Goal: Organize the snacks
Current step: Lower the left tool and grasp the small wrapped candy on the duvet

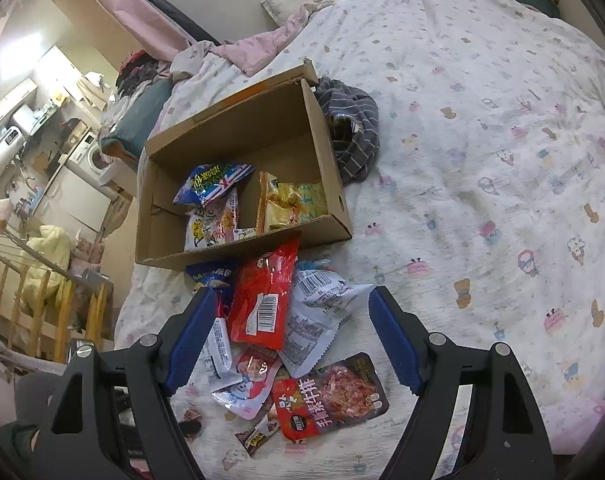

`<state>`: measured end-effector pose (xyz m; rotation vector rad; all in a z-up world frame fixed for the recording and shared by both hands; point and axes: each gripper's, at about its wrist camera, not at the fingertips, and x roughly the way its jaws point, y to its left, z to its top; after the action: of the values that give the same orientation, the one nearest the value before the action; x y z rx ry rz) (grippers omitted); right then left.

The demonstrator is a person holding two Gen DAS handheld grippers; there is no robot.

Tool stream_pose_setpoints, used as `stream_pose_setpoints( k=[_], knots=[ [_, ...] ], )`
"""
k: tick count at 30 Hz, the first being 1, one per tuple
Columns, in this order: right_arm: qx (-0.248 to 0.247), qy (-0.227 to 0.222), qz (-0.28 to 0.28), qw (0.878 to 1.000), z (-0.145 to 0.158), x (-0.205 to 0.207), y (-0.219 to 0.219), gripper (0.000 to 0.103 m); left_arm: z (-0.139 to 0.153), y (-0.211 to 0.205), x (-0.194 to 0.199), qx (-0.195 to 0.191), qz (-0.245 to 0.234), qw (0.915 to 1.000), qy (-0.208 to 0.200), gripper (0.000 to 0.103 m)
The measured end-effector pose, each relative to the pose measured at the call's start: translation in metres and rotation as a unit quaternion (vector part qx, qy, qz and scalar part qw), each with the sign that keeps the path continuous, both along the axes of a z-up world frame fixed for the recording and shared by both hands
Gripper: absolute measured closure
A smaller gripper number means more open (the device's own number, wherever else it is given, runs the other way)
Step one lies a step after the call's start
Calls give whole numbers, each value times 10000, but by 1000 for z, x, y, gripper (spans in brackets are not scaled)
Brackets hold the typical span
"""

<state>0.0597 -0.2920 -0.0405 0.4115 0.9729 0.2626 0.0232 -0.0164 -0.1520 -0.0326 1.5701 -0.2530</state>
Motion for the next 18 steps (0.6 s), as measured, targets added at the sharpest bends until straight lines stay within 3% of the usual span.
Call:
stream_pose_setpoints(
  k=[7,12,14,18],
  knots=[
    [-8,493,-13,9988,-19,7,-3,22,-10,-6,-4,99,-68,9999,93,86],
    [-262,1592,415,9860,-65,9,11,22,8,-1,5,-101,162,9993,-310,87],
    [-432,1872,686,9790,-78,8,20,17,17,3,9,-97,332,9979,-555,87],
    [-725,2013,1070,9710,-88,6,35,6,31,10,15,-158,609,9942,-873,87]
  ],
)
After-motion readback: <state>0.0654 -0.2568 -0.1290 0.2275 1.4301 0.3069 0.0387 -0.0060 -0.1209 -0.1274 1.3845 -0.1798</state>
